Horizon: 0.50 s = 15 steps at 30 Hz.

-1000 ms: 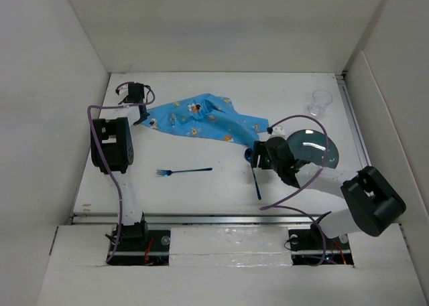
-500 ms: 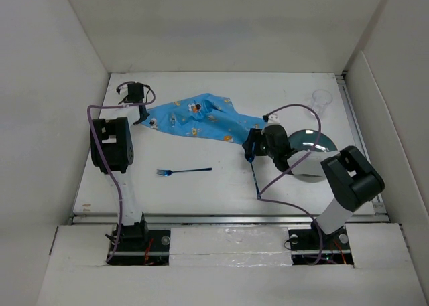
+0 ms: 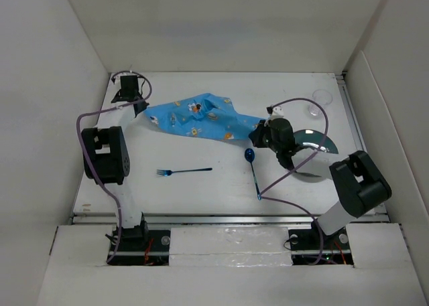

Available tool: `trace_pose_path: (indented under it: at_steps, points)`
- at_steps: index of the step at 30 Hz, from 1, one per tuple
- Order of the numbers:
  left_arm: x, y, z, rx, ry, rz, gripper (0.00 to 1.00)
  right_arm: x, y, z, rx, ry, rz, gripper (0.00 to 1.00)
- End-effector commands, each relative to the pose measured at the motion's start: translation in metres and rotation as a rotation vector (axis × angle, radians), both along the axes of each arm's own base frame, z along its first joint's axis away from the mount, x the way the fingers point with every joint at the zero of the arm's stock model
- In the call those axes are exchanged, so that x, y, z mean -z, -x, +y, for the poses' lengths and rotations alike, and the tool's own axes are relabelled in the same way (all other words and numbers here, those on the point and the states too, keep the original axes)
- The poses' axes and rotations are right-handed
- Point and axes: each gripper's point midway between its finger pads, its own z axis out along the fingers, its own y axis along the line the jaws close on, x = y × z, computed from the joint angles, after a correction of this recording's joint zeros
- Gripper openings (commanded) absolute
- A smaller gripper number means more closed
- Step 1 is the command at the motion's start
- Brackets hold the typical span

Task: Set the dinner table for one person

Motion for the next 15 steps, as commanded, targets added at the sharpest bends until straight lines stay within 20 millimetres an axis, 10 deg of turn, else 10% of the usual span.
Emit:
trace_pose_path:
  at_steps: [1, 8, 15]
  points:
    - [-0.104, -0.012, -0.01, 0.021, 0.049, -0.255, 0.0, -0.08, -0.025, 0.005, 0.011, -0.031, -0.181, 0.01]
    - [-0.248, 0.013, -0.016, 0.031, 0.152, -0.592, 0.0, -0.222, -0.01, -0.013, 0.011, -0.042, -0.401, 0.0]
    - [-0.402, 0.096, -0.038, 0.115, 0.225, -0.994, 0.0, -0.343, 0.048, -0.058, 0.058, -0.046, -0.574, 0.0]
